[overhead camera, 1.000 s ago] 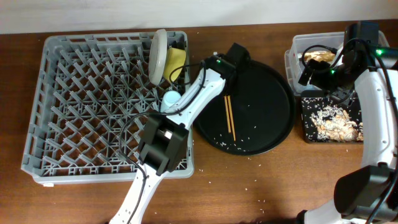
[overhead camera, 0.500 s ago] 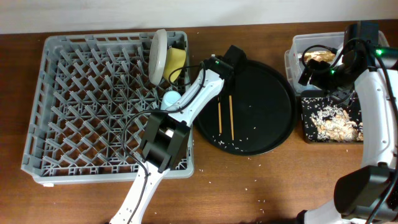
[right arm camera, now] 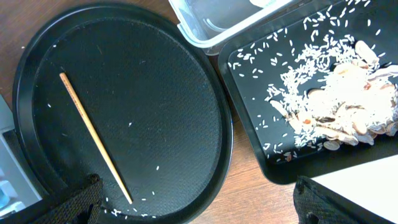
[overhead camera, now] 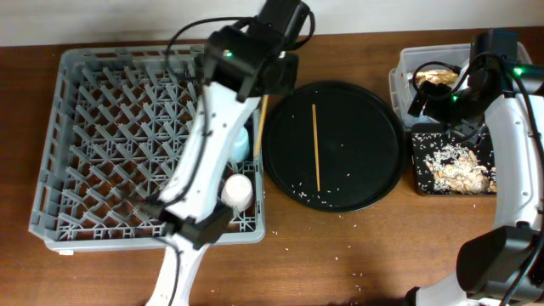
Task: Sort waste into correct bins and load items into the dishwasher rack
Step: 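Place the chopstick into the rack with the left gripper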
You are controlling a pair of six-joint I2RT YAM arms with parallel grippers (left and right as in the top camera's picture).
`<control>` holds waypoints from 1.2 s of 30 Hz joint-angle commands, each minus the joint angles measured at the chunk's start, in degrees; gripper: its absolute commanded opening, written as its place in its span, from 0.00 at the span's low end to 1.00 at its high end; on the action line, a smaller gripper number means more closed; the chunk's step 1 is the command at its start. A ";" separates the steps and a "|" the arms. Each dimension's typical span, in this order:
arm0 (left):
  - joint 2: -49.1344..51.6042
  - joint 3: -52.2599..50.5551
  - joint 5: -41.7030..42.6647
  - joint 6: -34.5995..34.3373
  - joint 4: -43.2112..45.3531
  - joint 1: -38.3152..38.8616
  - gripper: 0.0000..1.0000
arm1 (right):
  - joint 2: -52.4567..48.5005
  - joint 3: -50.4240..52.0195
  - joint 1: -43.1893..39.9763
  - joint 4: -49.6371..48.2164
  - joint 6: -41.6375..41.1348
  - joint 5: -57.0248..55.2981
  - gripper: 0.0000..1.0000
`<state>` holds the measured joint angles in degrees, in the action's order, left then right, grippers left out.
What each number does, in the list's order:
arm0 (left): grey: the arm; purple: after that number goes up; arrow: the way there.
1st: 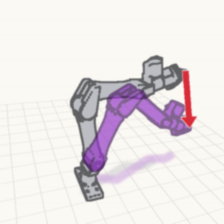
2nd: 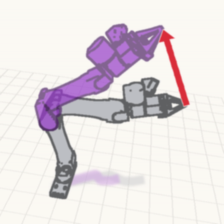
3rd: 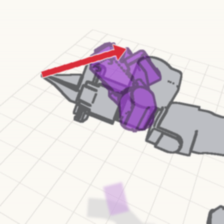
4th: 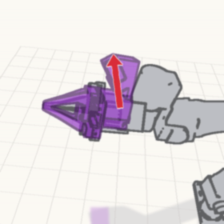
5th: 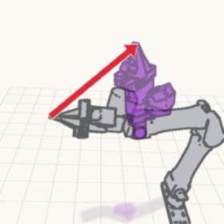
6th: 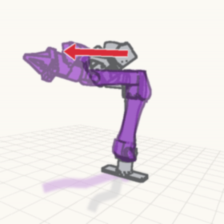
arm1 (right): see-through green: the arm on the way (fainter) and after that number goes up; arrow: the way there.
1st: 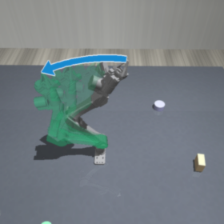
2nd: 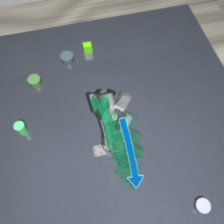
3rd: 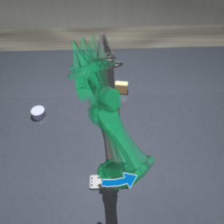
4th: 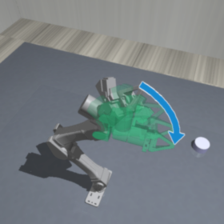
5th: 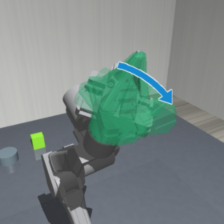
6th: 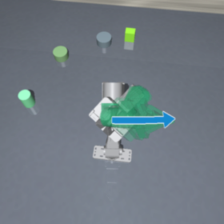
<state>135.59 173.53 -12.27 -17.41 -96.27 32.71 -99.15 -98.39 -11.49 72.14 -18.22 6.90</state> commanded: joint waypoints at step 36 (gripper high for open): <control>-3.93 -60.02 9.75 -10.16 52.39 5.51 0.53 | 1.33 0.00 -0.17 0.07 -0.28 -0.28 0.98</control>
<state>128.42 100.77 -2.90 -30.04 -38.68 38.35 -99.04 -98.24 -11.49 72.18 -18.24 6.90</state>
